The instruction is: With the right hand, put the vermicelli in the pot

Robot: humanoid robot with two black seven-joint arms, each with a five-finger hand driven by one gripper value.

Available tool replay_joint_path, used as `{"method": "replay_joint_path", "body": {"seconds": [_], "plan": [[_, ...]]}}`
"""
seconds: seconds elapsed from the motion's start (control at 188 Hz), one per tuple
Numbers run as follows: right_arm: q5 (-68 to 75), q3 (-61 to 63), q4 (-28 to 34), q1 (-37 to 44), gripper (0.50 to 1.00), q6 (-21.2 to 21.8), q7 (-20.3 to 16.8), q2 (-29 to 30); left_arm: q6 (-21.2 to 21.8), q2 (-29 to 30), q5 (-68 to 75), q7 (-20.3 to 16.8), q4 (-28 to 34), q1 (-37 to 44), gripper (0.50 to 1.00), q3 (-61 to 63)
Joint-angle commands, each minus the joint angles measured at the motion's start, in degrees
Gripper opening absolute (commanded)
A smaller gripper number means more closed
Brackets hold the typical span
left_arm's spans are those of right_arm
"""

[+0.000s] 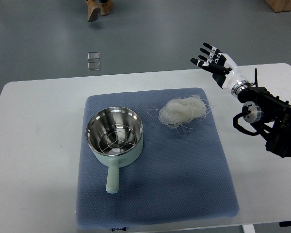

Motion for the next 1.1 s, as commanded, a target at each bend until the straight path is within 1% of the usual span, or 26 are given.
{"method": "replay_joint_path", "body": {"seconds": [0.0, 0.846, 1.006, 1.096], "plan": [[0.00, -0.02, 0.00, 0.21, 0.926, 0.03, -0.05, -0.17, 0.00, 0.00, -0.02, 0.00, 0.01, -0.01, 1.000, 0.01], [-1.49, -1.07, -0.09, 1.53, 0.924, 0.03, -0.05, -0.17, 0.00, 0.00, -0.11, 0.00, 0.18, -0.10, 1.000, -0.43], [-4.57, -1.42, 0.00, 2.32, 0.924, 0.20, -0.05, -0.52, 0.00, 0.00, -0.11, 0.00, 0.18, -0.10, 1.000, -0.34], [-8.87, -4.14, 0.17, 3.29, 0.924, 0.20, -0.05, -0.79, 0.00, 0.00, -0.11, 0.00, 0.18, -0.10, 1.000, -0.43]]}}
